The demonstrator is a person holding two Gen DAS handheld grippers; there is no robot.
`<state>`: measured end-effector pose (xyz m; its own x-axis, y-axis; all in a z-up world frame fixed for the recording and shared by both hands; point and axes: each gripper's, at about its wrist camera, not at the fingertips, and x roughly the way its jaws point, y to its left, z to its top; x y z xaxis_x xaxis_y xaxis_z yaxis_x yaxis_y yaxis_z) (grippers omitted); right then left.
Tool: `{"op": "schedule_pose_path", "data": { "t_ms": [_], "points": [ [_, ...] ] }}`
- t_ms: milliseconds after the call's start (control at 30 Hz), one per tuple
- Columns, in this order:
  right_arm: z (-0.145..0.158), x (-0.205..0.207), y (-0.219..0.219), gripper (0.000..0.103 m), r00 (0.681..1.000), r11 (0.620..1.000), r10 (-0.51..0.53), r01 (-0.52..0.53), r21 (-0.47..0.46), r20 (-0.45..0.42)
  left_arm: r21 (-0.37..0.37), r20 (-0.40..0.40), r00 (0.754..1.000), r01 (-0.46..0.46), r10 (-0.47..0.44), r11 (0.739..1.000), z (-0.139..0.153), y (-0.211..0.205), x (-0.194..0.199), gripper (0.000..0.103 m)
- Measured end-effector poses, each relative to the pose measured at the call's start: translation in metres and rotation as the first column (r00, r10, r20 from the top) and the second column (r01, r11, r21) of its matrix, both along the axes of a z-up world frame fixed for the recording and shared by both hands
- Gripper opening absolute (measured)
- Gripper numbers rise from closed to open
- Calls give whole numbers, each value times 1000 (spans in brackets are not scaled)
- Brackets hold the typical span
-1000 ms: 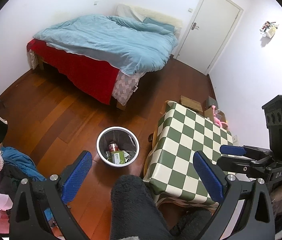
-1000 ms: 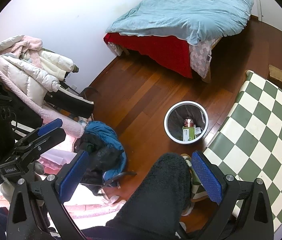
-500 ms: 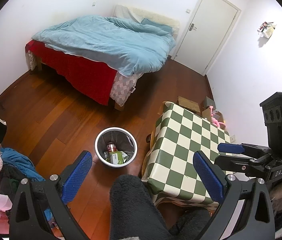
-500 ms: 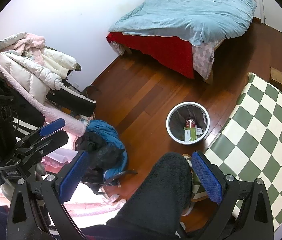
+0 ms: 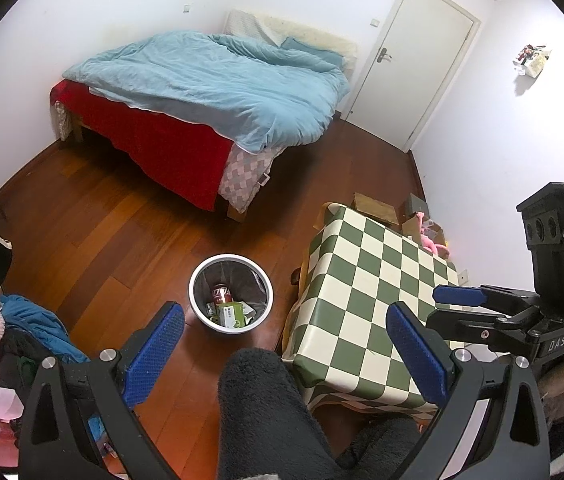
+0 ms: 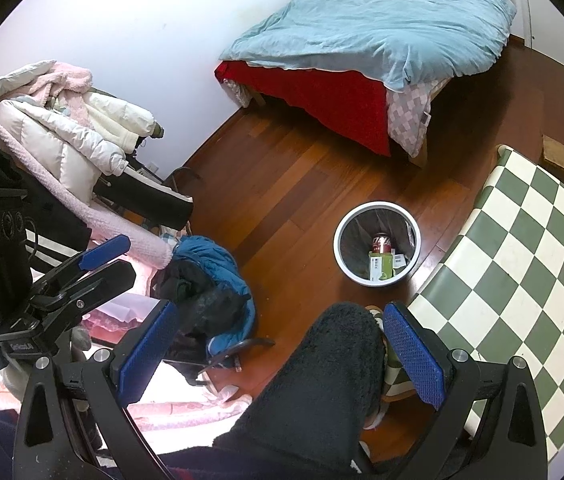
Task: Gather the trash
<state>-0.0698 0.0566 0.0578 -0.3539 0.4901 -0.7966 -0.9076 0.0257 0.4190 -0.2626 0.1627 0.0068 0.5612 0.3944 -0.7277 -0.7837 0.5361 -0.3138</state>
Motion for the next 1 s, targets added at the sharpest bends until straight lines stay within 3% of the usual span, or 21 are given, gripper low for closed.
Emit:
{"op": "schedule_pose_path", "data": {
  "t_ms": [1000],
  "points": [
    [-2,-4,-3,103,1000,1000,30,-30,-1,3,-3,8,1000,-1,1,1000,4,3,-9,103]
  ]
}}
